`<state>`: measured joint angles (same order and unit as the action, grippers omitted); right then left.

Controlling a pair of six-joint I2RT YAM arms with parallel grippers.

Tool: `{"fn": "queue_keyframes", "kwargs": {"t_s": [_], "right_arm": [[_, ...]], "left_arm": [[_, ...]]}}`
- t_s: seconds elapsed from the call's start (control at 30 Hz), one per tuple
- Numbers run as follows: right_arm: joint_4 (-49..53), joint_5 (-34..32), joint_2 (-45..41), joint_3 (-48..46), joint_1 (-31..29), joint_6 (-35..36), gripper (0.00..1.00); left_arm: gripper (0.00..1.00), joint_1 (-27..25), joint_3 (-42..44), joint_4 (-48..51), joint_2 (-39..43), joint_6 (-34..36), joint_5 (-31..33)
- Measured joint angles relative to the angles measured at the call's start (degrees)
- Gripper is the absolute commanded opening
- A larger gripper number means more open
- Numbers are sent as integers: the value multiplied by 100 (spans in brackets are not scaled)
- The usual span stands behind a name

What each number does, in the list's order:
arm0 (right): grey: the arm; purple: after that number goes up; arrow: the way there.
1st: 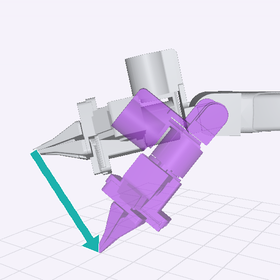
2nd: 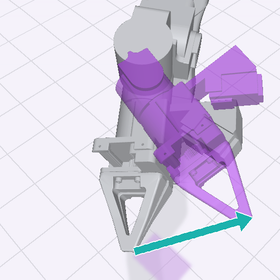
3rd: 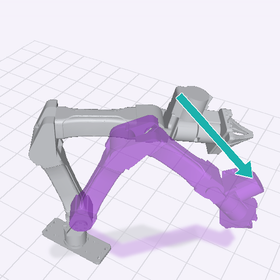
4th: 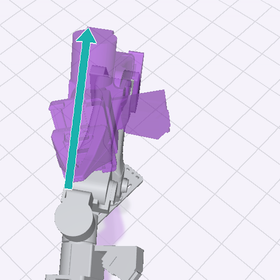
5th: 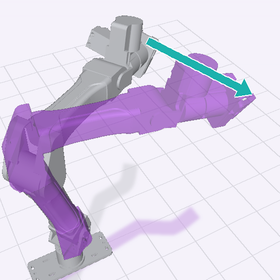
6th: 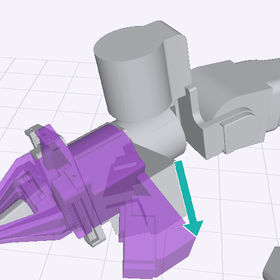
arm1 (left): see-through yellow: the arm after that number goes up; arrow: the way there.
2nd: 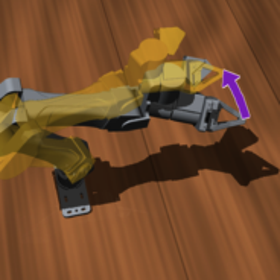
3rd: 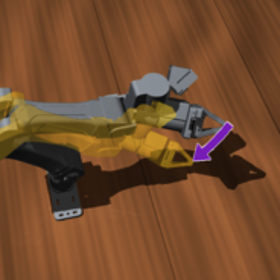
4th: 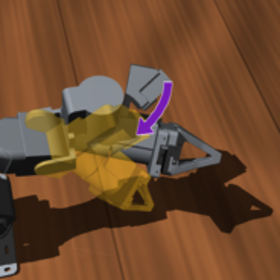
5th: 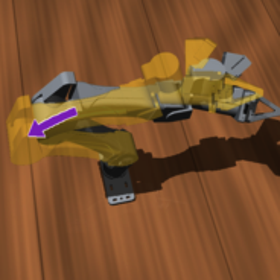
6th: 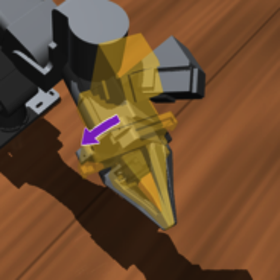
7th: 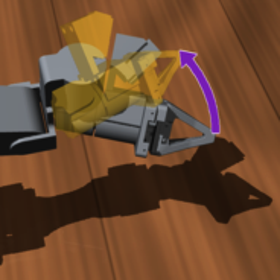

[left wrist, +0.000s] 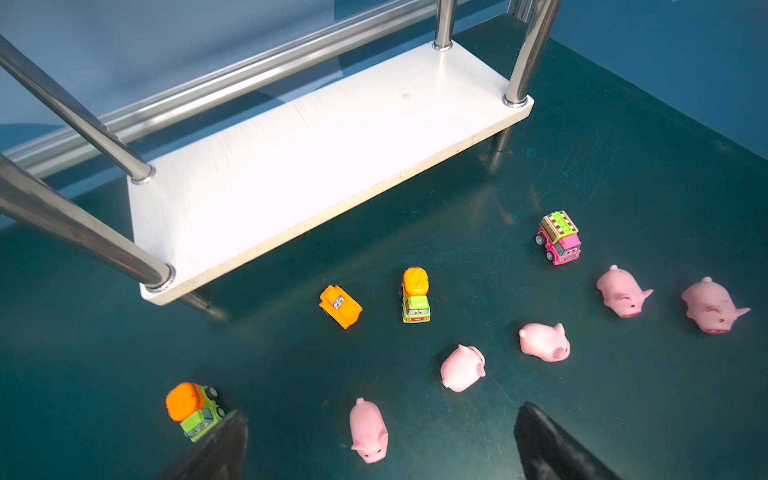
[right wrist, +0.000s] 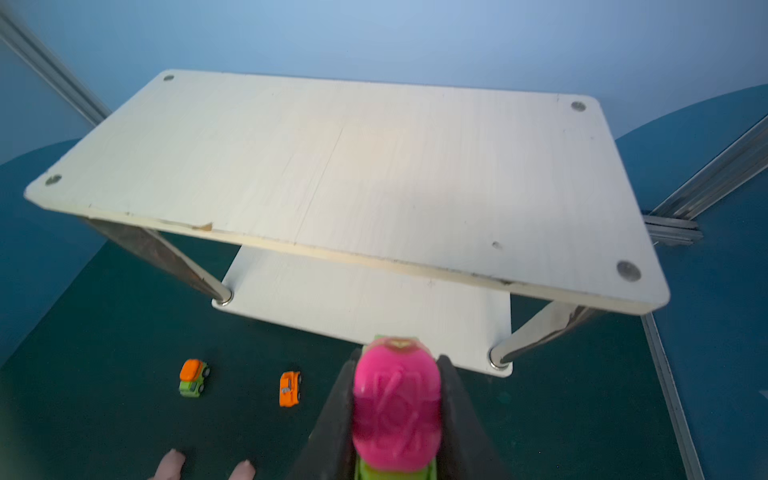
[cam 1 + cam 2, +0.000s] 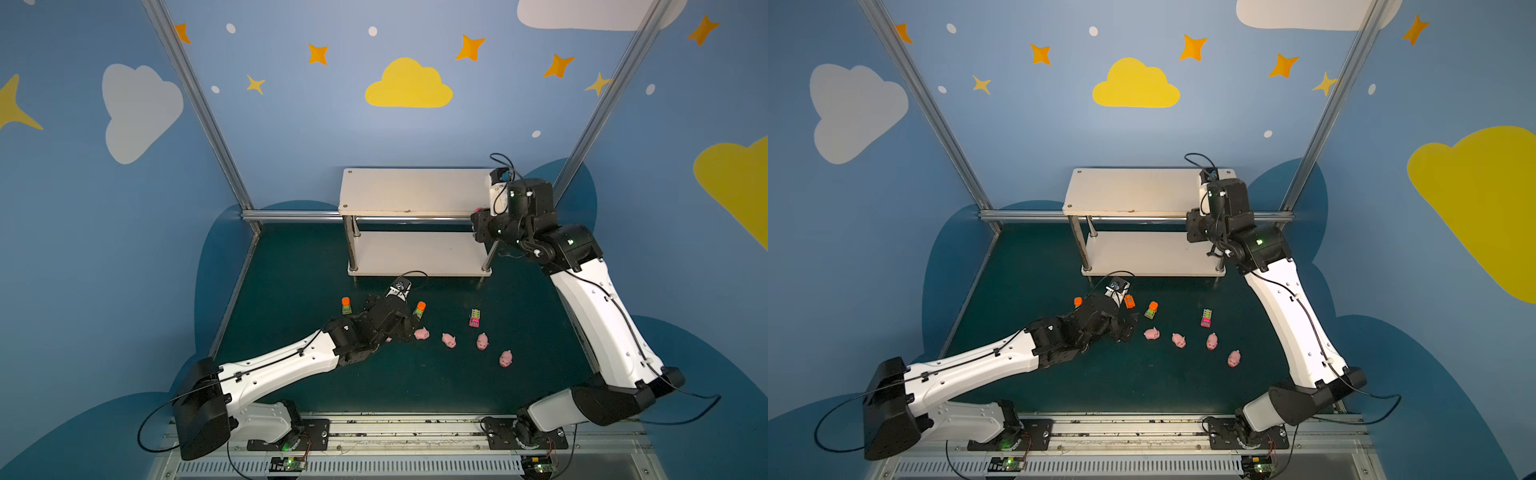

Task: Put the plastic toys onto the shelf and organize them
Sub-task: 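Lift the pink-topped car and set it on the top shelf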

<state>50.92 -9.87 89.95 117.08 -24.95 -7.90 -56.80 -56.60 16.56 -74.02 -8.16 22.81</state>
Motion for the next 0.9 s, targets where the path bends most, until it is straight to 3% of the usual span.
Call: {"fn": "queue_keyframes", "kwargs": {"t_s": [0.33, 0.67, 0.9], "right_arm": [[634, 332, 2094, 2564, 791, 267, 19], [761, 739, 2579, 2830, 1298, 258, 22], [787, 809, 2601, 2833, 1331, 251, 40]], "left_arm": [[100, 4, -380, 26, -144, 306, 199], [100, 105, -748, 35, -769, 503, 136], [100, 275, -748, 33, -798, 496, -31]]}}
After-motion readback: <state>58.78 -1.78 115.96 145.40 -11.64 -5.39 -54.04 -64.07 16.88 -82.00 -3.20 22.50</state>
